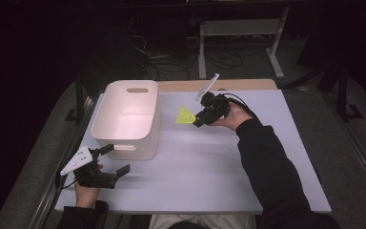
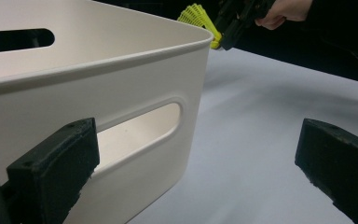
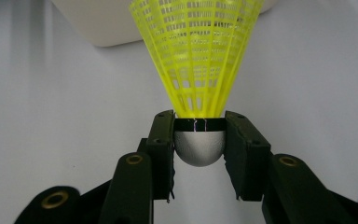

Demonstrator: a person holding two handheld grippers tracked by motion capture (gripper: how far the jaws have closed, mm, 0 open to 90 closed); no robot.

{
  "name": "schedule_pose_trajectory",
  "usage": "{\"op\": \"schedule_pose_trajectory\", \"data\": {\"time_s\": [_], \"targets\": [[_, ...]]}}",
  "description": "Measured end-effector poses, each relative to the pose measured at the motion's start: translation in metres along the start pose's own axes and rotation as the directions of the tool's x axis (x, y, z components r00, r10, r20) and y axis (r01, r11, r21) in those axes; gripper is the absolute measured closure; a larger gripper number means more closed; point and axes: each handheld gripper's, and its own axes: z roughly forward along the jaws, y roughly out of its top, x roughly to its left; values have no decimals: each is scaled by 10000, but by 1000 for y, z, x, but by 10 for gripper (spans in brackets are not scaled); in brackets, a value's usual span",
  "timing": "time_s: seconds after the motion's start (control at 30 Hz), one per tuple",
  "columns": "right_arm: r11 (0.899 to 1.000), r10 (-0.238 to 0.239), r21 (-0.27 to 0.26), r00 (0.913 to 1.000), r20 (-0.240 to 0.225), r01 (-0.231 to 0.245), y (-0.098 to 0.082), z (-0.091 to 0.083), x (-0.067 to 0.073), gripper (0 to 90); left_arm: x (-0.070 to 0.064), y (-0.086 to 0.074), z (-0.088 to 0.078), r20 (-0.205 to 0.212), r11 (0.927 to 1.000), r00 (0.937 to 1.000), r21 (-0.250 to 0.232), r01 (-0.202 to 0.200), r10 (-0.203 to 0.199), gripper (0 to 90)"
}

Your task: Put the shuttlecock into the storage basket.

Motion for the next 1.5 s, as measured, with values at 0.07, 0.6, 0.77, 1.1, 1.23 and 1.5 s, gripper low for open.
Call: {"op": "schedule_pose_trajectory", "data": {"time_s": [0.07, 0.6, 0.77, 1.1, 1.23, 1.5], "targets": [[10000, -60, -13, 10000, 38, 60, 3, -5, 2, 641, 0, 0, 0, -2, 10000, 10000, -6, 7, -7, 0], [9994, -318, -103, 9993, 179, 320, 24, -23, 18, 641, 0, 0, 0, 6, 10000, 10000, 10, 12, -12, 0], [9989, -442, -169, 9988, 198, 445, 32, -28, 22, 641, 0, 0, 0, 12, 10000, 10000, 9, 16, -16, 0], [9973, -681, -267, 9976, 124, 684, 44, -34, 29, 641, 0, 0, 0, 5, 10000, 10000, 13, 12, -12, 0], [9968, -699, -382, 9975, 131, 703, 45, -37, 31, 641, 0, 0, 0, 10, 10000, 10000, 20, 5, -5, 0], [9956, -812, -460, 9965, 172, 819, 50, -38, 34, 641, 0, 0, 0, -14, 10000, 10000, 44, 12, -12, 0]]}}
